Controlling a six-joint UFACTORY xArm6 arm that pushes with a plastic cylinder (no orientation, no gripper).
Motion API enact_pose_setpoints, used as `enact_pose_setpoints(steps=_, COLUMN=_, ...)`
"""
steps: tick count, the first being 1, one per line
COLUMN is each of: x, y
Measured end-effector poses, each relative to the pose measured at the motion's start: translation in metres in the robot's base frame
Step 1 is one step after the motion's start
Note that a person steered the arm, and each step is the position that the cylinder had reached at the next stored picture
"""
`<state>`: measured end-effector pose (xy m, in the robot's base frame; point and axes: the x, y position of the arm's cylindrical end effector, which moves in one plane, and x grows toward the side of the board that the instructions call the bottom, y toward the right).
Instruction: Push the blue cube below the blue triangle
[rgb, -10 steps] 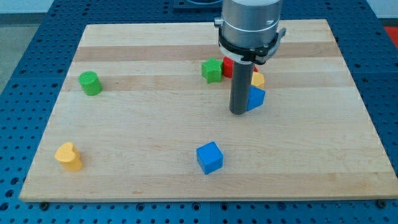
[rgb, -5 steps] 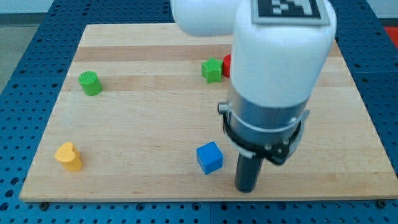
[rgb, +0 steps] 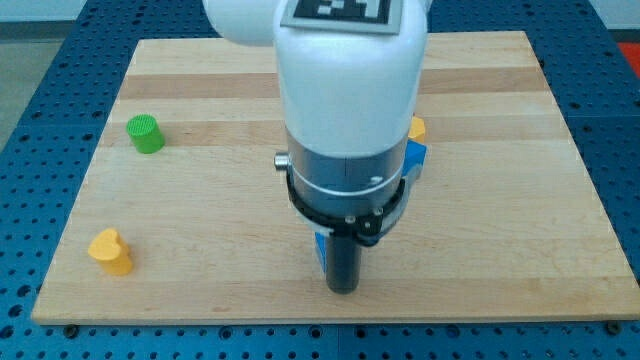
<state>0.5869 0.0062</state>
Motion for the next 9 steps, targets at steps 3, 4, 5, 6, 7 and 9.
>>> enact_pose_setpoints(steps=3, x=-0.052, y=-0.021)
enact_pose_setpoints(steps=4, x=-0.051, y=-0.039)
enact_pose_setpoints(steps=5, x=-0.051, y=-0.060)
enact_pose_setpoints(steps=6, x=-0.052, y=-0.063)
enact_pose_setpoints(steps=7, x=-0.064, y=-0.062)
enact_pose_setpoints(steps=9, x=-0.098, y=-0.037)
